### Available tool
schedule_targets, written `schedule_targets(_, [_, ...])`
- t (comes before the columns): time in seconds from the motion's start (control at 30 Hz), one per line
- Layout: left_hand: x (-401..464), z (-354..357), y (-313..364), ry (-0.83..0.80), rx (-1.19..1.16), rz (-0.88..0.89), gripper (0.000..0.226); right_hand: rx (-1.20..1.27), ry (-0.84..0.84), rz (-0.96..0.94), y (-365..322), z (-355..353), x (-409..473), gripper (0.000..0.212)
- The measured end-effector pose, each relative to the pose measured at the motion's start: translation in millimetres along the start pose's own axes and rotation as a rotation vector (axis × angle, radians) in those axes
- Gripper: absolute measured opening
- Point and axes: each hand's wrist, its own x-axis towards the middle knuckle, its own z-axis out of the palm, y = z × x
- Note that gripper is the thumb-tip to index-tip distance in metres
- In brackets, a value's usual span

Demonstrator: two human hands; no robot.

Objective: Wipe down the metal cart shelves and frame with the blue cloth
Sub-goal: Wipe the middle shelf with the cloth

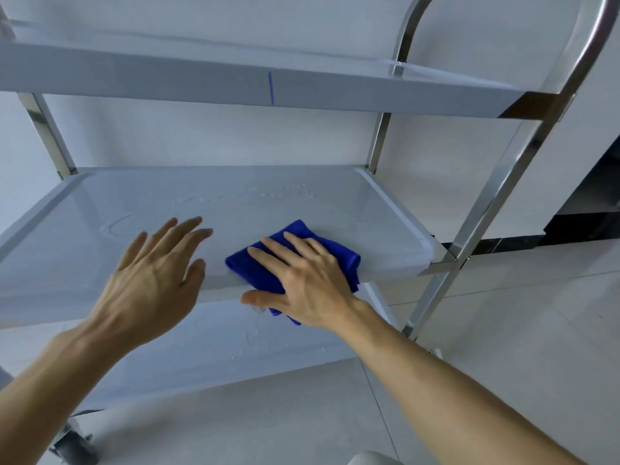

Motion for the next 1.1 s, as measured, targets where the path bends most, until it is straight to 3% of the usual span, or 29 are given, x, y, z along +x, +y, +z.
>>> schedule_targets(0.1, [2, 4, 2, -0.064, -0.022, 0.029, 0.065, -0.003, -0.050, 0.012, 29, -15, -7, 0.063])
schedule_targets(0.23, [1, 18, -4, -0.228, 0.003, -0.019, 0.083, 0.014, -0.259, 0.300, 94, -39, -21, 0.067])
schedule_targets(0.4, [-6, 26, -8, -0.227, 0.046, 0.015, 0.074, 0.031, -0.387, 0.625, 159, -53, -25, 0.063])
schedule_targets(0.6, [-20, 23, -13, -0.241, 0.075, 0.039, 0.065, 0.040, -0.379, 0.758, 140, -32, 9, 0.069])
schedule_targets(0.7, [-25, 20, -15, -0.222, 0.073, 0.035, 0.064, 0.024, -0.410, 0.732, 112, -18, 39, 0.065])
schedule_targets(0.8, [-32, 14, -16, -0.160, 0.092, 0.043, 0.060, 0.026, -0.433, 0.561, 68, -5, 63, 0.069])
schedule_targets(0.97, [-23, -4, -14, 0.031, 0.074, 0.021, 0.051, 0.234, -0.449, 0.315, 11, -24, 42, 0.061])
schedule_targets(1.03, [-17, -5, -15, 0.032, 0.103, -0.002, 0.049, 0.351, -0.452, 0.265, -4, -40, 21, 0.057])
schedule_targets(1.1, [-12, -2, -12, -0.070, 0.121, -0.046, 0.057, 0.448, -0.450, 0.254, -15, -52, 2, 0.054])
